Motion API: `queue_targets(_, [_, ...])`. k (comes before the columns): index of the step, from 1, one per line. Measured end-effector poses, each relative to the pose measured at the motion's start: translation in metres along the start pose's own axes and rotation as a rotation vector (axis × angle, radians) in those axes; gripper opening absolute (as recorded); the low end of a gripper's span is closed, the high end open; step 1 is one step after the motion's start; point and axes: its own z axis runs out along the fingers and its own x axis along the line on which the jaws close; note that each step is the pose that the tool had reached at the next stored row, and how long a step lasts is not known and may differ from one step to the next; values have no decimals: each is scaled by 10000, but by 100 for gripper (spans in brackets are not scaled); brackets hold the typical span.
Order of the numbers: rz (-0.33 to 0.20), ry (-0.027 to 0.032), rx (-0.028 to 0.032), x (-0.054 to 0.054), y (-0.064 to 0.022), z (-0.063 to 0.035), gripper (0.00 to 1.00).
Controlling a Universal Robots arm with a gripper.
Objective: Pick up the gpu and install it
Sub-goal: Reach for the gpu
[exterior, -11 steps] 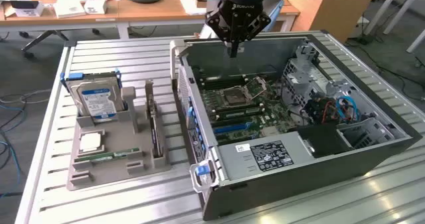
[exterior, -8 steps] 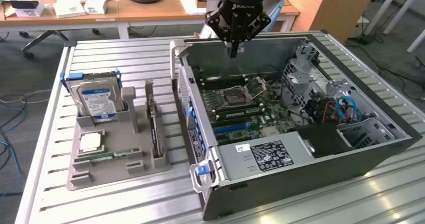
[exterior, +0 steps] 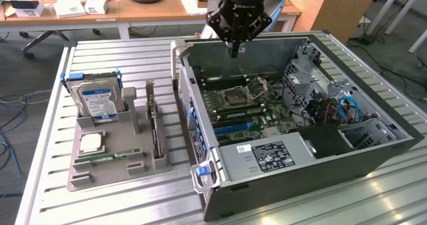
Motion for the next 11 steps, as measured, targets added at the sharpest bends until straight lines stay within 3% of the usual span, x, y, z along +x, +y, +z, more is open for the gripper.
queue_targets(11, [-3,2,1,134,-10,-4,11])
